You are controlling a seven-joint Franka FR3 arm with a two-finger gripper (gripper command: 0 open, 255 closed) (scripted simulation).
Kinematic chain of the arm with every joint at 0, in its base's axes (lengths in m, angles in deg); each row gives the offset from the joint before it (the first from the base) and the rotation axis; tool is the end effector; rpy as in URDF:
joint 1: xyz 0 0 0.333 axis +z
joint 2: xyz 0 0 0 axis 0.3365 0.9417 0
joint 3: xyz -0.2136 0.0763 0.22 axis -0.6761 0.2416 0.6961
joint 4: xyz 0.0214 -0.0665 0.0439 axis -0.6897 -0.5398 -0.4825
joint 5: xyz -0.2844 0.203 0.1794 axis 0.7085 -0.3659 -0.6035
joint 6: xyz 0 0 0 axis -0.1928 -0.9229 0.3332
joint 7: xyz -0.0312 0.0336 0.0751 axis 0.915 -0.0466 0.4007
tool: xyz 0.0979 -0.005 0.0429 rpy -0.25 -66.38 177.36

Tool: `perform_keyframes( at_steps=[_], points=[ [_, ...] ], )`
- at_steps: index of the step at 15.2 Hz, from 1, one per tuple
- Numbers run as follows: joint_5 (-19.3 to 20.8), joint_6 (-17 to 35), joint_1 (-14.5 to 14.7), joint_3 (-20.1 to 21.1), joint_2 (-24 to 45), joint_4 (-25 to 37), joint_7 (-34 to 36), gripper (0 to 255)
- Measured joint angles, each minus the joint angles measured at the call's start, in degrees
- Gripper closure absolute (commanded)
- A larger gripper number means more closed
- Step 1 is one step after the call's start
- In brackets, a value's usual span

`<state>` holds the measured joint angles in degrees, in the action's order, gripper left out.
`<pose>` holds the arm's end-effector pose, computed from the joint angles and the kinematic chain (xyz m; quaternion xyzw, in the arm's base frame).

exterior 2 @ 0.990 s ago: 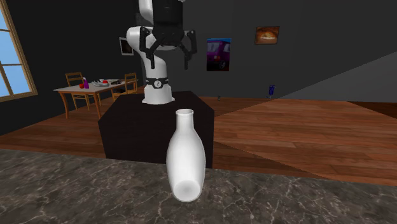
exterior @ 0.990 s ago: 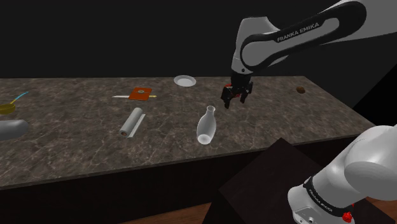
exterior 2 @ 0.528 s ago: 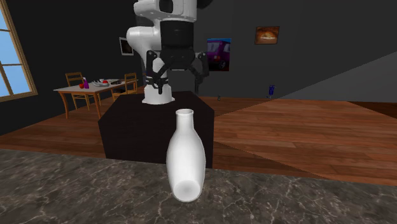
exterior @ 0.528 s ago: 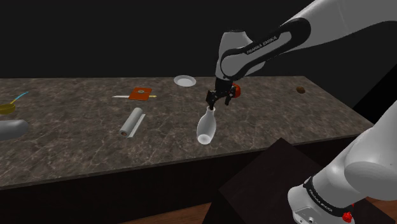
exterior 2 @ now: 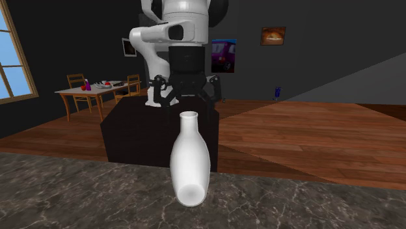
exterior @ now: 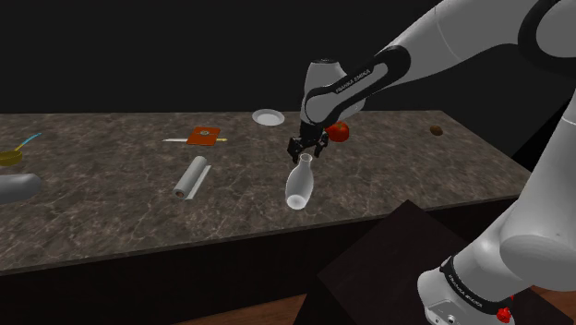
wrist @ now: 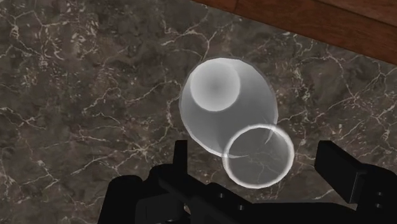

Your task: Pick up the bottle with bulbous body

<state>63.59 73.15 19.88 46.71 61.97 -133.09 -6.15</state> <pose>0.5589 0.0455 0.2626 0.9964 -0.0827 -0.0169 0.0016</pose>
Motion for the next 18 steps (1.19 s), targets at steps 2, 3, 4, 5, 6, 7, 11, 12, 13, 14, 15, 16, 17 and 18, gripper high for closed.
perform_keyframes(
  at_steps=[2,3,4,5,6,7,11,12,13,14,15,16,17,18],
  points=[
    [0.15,1.27,0.02,-0.08,1.15,-0.12,0.07,0],
    [0.25,2.22,0.1,-0.1,1.86,-0.36,0.22,0],
    [0.31,2.55,0.15,-0.12,2.43,-0.14,0.29,0],
    [0.34,2.73,0.16,-0.13,2.64,-0.1,0.31,255],
    [0.35,2.83,0.17,-0.14,2.76,-0.07,0.32,255],
    [0.36,2.89,0.17,-0.14,2.78,-0.04,0.33,255],
    [0.37,2.92,0.18,-0.15,2.82,0.04,0.35,255],
    [0.38,2.94,0.18,-0.15,2.82,0.03,0.36,255],
    [0.38,2.94,0.18,-0.15,2.83,0.04,0.36,255],
    [0.38,2.93,0.19,-0.15,2.83,0.05,0.37,255],
    [0.37,2.94,0.17,-0.15,2.79,-0.03,0.34,255],
    [0.33,2.62,0.17,-0.12,2.48,-0.08,0.32,255],
    [0.26,2.14,0.1,-0.11,2.06,-0.04,0.21,255],
    [0.19,1.62,0.06,-0.08,1.49,-0.11,0.14,255]
  ],
)
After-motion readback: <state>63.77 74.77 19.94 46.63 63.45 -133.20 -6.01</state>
